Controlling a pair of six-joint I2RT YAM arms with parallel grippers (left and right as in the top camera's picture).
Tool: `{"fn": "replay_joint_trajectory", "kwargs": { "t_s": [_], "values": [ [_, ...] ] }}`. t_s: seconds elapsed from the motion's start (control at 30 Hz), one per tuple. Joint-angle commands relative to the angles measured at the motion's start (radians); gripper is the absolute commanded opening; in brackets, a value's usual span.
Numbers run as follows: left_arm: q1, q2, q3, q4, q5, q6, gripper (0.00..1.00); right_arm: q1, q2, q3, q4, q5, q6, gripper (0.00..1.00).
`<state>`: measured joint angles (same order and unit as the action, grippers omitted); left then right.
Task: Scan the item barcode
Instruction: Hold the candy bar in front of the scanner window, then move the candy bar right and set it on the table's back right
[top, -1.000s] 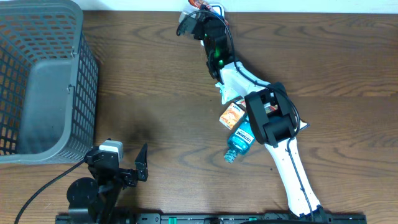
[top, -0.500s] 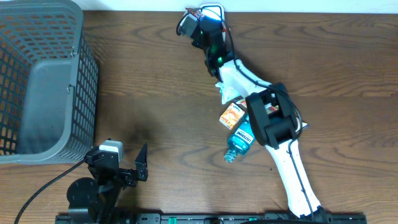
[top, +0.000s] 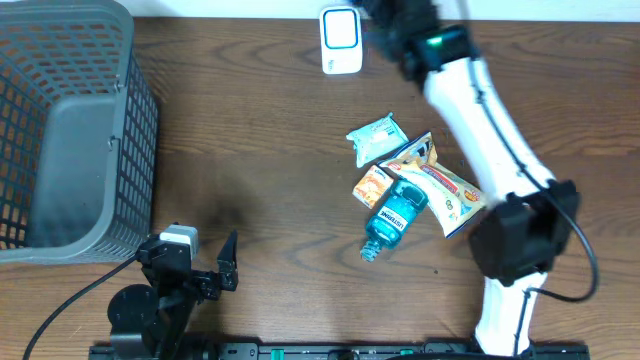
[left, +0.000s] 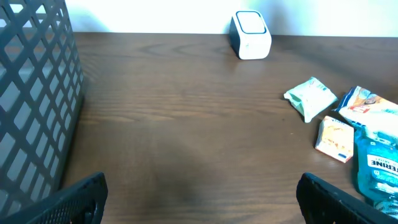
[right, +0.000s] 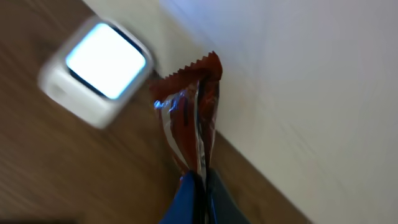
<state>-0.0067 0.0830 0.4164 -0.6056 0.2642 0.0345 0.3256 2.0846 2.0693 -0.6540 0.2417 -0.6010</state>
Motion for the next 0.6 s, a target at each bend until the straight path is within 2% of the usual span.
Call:
{"fn": "replay_joint_trajectory", "kwargs": {
  "t_s": [0.0,0.2,0.37,0.47,0.5,0.57],
  "values": [
    [0.005,-0.004,0.009,0.0,0.013,0.014,0.97,-0.123,0.016,-0.005,-0.069,0.022,0.021,0.01],
    [0.005,-0.004,0.009,0.0,0.013,0.014,0.97,-0.354,0.029,-0.093,-0.078,0.021,0.074,0.01],
    [0.005,-0.004,0.009,0.0,0.013,0.014,0.97,-0.538,0.031,-0.226,-0.019,0.017,0.073,0.01],
    [0.005,-0.004,0.009,0.0,0.013,0.014,0.97,-0.61,0.031,-0.274,-0.011,-0.064,0.075,0.01],
    [0.005,-0.004,0.009,0.0,0.013,0.014,0.97,-0.626,0.031,-0.284,-0.01,-0.122,0.092,0.02],
    [0.005,-0.004,0.009,0.0,0.013,0.014,0.97,-0.642,0.031,-0.288,-0.01,-0.249,0.144,0.2]
  ]
}}
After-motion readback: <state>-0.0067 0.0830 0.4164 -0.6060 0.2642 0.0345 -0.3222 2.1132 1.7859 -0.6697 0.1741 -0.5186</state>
